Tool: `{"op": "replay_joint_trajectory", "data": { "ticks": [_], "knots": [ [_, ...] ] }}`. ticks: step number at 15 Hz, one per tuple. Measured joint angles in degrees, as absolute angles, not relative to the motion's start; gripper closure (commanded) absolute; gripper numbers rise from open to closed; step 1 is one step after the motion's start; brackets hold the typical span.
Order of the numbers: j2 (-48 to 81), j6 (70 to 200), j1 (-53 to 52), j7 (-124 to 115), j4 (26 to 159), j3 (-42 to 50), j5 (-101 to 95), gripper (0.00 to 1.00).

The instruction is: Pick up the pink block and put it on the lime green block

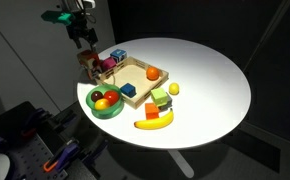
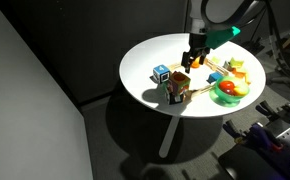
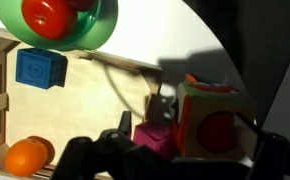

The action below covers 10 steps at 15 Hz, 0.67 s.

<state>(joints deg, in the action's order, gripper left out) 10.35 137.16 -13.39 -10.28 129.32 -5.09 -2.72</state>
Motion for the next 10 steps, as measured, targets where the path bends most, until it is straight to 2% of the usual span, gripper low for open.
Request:
{"op": "replay_joint_trajectory", "data": {
  "ticks": [10],
  "knots": [
    [-1.6,127.9,-12.4,-10.8,136.9,-6.0,-0.6,0.0]
  ]
}}
